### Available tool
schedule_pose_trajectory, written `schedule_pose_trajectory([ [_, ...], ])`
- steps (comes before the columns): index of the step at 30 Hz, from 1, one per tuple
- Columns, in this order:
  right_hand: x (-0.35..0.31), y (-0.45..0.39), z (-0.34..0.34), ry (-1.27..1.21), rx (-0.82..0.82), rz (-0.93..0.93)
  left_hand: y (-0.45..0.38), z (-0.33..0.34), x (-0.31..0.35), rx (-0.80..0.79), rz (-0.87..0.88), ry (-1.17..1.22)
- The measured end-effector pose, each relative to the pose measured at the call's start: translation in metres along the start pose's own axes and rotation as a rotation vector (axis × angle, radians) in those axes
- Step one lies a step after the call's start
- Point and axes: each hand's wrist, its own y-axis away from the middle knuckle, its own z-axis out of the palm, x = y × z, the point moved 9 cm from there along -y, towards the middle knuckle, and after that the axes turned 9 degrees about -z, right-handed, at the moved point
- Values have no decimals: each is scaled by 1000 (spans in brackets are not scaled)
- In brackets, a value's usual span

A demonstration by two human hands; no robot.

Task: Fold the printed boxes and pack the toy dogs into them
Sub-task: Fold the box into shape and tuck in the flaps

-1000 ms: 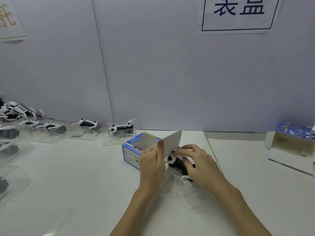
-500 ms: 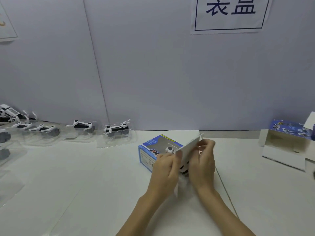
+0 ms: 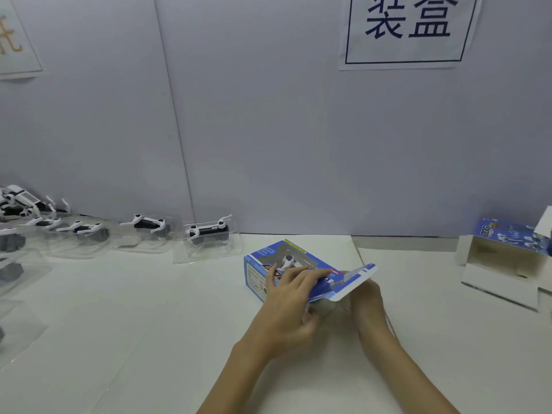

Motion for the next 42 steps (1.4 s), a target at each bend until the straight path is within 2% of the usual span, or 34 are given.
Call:
schedule_pose_trajectory([
  [1,0,-1,4,53,-14,-11,0,-2,-2,10,-9,-6],
  [3,-6,5,12,2,-43,-64,-1,-3,-7,16,-26,13],
  [5,-15,9,19,7,-93,-144,-2,-7,-13,32,-53,106],
  [8,-23,10,27,24,-235,-223,-4,-21,-25,126,-99,254],
  [10,-28,11,27,72,-272,-300,-2,-33,-32,222,-123,365],
  [15,-55,16,5,32,-33,-460,2,-51,-20,349,-59,608],
  [18,-75,22,-14,-60,110,-536,4,-49,-18,312,-56,566],
  [22,-90,30,-39,-89,223,-571,3,-47,-13,280,60,488],
  [26,-102,35,-54,-202,263,-573,3,-62,-8,467,65,575],
  [30,-115,44,-40,-106,145,-641,5,-68,-14,497,-25,757],
  [35,-114,51,-9,-143,-102,-653,2,-66,-15,375,-83,1014],
  [38,-110,51,2,-240,-173,-622,0,-62,-16,331,-121,1023],
  [42,-105,47,-5,-292,-135,-603,-2,-60,-12,322,-78,901],
])
